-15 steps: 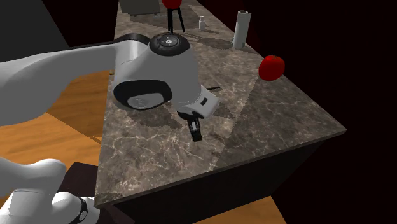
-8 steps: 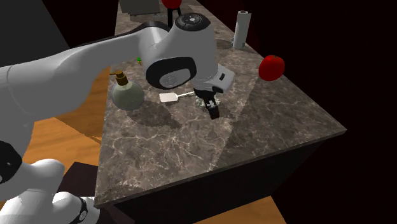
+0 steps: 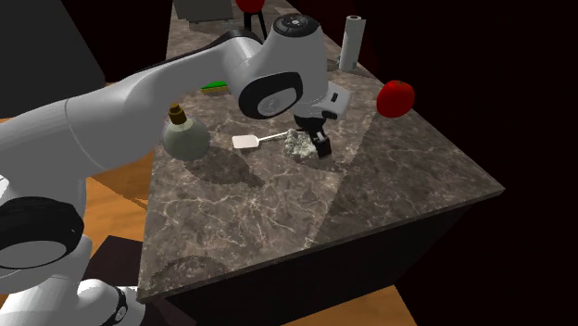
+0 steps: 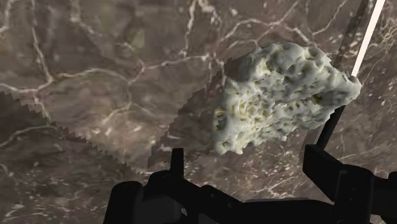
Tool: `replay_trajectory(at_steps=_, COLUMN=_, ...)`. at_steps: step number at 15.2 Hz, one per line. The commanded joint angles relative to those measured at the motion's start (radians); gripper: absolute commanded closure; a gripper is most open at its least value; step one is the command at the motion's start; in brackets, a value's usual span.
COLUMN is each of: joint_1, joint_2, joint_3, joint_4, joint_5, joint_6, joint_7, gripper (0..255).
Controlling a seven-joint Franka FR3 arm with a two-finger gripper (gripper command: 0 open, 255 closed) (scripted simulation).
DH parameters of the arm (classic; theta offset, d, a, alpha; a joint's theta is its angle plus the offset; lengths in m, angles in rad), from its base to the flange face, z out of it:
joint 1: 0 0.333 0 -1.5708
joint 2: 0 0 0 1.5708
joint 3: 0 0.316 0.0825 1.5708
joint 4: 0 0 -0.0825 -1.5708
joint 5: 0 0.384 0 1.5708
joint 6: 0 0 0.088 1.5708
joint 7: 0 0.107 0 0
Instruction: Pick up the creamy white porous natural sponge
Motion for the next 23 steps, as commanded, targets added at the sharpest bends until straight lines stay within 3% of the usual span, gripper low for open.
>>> replay_trajectory(at_steps=1, joint_1=-0.004, joint_2=-0.008, joint_3=0.000, joint_4=-0.036, joint_5=0.004, joint_6=0.029, joint_7=-0.006, gripper=0)
replay_trajectory(at_steps=5, joint_1=-0.008, joint_2=-0.020, joint_3=-0.001, joint_4=-0.089, joint_5=0.010, joint_6=0.069, joint_7=-0.013, gripper=0)
replay_trajectory(at_steps=6, joint_1=-0.008, joint_2=-0.021, joint_3=-0.001, joint_4=-0.088, joint_5=0.010, joint_6=0.068, joint_7=-0.012, gripper=255)
replay_trajectory(at_steps=15, joint_1=-0.008, joint_2=-0.020, joint_3=-0.001, joint_4=-0.088, joint_5=0.010, joint_6=0.069, joint_7=-0.013, gripper=255)
replay_trajectory(at_steps=23, joint_1=0.009, joint_2=0.028, joint_3=0.001, joint_4=0.090, joint_5=-0.012, joint_6=-0.061, joint_7=0.010, gripper=255)
